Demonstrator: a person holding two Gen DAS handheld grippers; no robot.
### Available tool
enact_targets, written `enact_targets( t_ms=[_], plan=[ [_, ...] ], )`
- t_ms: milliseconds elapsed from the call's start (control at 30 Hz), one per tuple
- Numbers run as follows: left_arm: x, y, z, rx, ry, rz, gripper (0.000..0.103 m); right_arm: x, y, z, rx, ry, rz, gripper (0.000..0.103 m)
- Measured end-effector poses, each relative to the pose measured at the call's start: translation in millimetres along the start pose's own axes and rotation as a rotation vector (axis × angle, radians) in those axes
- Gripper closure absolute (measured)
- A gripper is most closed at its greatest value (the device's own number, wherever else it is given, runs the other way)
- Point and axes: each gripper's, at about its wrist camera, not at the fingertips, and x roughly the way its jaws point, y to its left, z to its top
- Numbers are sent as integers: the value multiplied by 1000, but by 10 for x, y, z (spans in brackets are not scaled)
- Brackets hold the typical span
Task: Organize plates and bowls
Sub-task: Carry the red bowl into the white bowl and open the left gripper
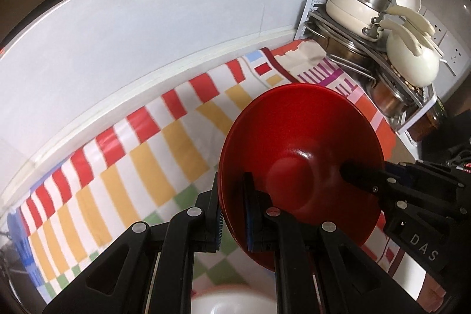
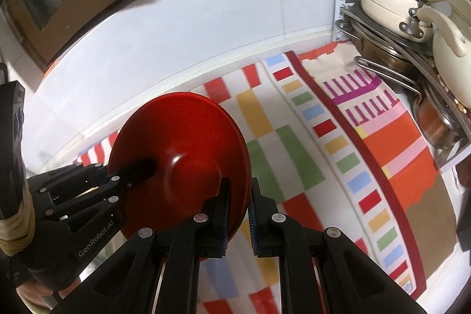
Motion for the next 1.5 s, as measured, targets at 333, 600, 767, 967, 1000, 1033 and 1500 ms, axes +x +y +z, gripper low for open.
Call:
enact_targets(
  t_ms=[333, 600, 767, 967, 1000, 1033, 1500],
  plan=[
    [-403, 214, -479, -8, -22, 14, 90, -223, 422, -365, -44, 4, 18, 91],
    [-656, 351, -834, -6, -41, 2, 90, -347, 720, -644, -71, 14, 16, 90],
    [-722, 407, -1063, -9, -42, -4, 90, -372, 862, -841, -87, 33, 16, 90],
    [-698, 422, -1308, -6, -15, -13, 90, -332, 926, -1079, -90, 67, 15, 90],
    [-682, 424, -1345, -7, -8, -17, 90, -320, 927, -1117, -90, 74, 13, 90],
    [-660, 425, -1386, -9, 3, -21, 90, -306, 928, -1151, -89, 80, 12, 90],
    [-419, 402, -1703, -17, 81, -22, 90, -104, 936, -1446, -105, 148, -9, 90]
  ],
)
